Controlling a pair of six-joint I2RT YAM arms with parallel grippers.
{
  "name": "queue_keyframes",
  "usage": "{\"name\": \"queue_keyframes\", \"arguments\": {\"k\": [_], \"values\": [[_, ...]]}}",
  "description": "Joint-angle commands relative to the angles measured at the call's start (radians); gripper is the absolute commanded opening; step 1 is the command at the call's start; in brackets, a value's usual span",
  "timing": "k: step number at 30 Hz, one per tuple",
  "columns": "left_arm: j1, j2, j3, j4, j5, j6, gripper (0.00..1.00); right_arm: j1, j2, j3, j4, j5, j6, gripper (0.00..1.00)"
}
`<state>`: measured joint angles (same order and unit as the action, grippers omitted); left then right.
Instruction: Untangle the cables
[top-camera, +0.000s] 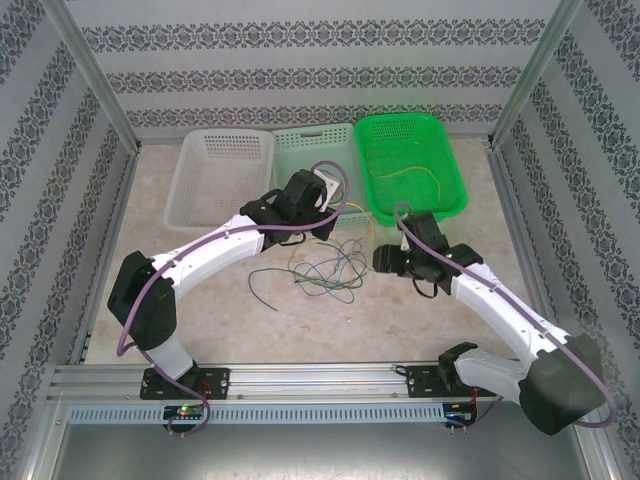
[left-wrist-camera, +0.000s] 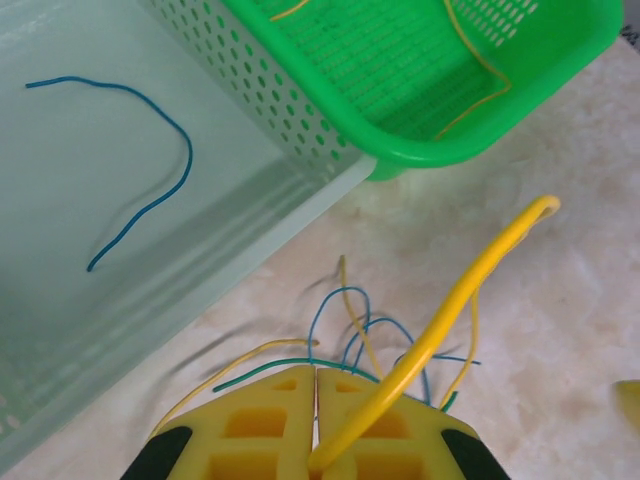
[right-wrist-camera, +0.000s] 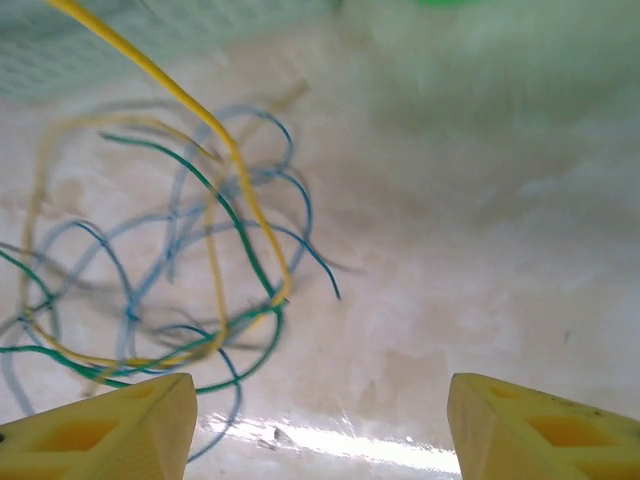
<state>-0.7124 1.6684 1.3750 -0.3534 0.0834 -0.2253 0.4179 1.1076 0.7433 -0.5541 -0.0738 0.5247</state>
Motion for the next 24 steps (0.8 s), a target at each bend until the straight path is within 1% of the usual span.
{"name": "queue_keyframes", "arguments": {"k": [1, 4, 8, 12, 15, 17, 18, 20, 21, 22, 24], "values": [[0.002, -0.040, 0.028, 0.034, 0.046, -0.037, 0.00, 0.026, -0.021, -0.098, 0.207, -0.002, 0.108, 0.69], [0.002, -0.048, 0.023, 0.037, 0.057, -0.042, 0.00, 0.036, -0.018, -0.166, 0.320, 0.034, 0.138, 0.72], [0.002, -0.050, 0.013, 0.042, 0.065, -0.043, 0.00, 0.045, 0.029, -0.209, 0.471, 0.015, 0.180, 0.72], [0.002, -0.054, 0.006, 0.043, 0.067, -0.045, 0.00, 0.074, 0.113, -0.191, 0.507, 0.060, 0.170, 0.73], [0.002, -0.060, 0.002, 0.044, 0.067, -0.037, 0.00, 0.080, 0.204, -0.157, 0.547, 0.047, 0.164, 0.72], [0.002, -0.062, 0.003, 0.036, 0.062, -0.030, 0.00, 0.094, 0.274, -0.113, 0.555, 0.038, 0.152, 0.69], [0.002, -0.065, 0.004, 0.032, 0.058, -0.029, 0.00, 0.102, 0.304, -0.090, 0.538, 0.046, 0.143, 0.66], [0.003, -0.077, -0.001, 0.027, 0.048, -0.025, 0.00, 0.107, 0.360, -0.052, 0.501, 0.062, 0.127, 0.55], [0.004, -0.082, -0.006, 0.026, 0.043, -0.022, 0.00, 0.107, 0.376, -0.044, 0.488, 0.068, 0.122, 0.47], [0.005, -0.088, -0.008, 0.020, 0.036, -0.013, 0.00, 0.107, 0.384, -0.037, 0.467, 0.080, 0.118, 0.37], [0.005, -0.094, -0.008, -0.005, 0.013, 0.007, 0.00, 0.110, 0.359, -0.040, 0.437, 0.111, 0.111, 0.19]]}}
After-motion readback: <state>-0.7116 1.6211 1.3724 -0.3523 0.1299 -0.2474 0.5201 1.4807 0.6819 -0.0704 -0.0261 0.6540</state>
